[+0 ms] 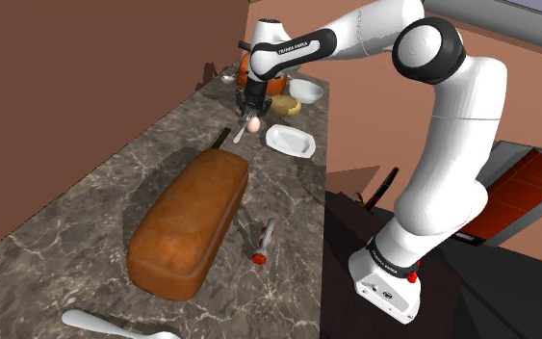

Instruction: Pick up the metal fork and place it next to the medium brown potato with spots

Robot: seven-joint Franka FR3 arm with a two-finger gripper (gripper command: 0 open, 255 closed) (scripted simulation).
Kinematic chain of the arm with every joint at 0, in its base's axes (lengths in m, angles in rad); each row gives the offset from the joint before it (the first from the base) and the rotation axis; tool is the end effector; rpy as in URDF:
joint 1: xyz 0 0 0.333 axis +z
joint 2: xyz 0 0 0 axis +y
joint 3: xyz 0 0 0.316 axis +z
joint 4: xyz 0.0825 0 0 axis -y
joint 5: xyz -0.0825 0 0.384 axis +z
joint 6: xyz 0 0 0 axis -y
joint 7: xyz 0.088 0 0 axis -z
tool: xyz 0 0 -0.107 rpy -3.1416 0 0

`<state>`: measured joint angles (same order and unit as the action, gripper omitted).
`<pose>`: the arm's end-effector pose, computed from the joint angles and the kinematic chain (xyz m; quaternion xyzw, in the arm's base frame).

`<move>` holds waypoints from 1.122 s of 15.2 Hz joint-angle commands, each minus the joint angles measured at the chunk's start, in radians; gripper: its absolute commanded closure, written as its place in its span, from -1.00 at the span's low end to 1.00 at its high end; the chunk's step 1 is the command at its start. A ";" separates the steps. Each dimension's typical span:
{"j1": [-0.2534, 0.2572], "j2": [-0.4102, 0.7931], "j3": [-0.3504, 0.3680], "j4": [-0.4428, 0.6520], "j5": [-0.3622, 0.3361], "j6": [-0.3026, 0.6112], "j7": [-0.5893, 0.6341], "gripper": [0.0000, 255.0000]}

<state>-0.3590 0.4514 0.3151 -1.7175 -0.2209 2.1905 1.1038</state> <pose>0.6641 -0.0581 0.3408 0.8633 -0.5035 0.0330 0.0083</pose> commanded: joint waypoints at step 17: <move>-0.005 -0.060 0.014 0.042 0.027 -0.099 -0.017 -1.00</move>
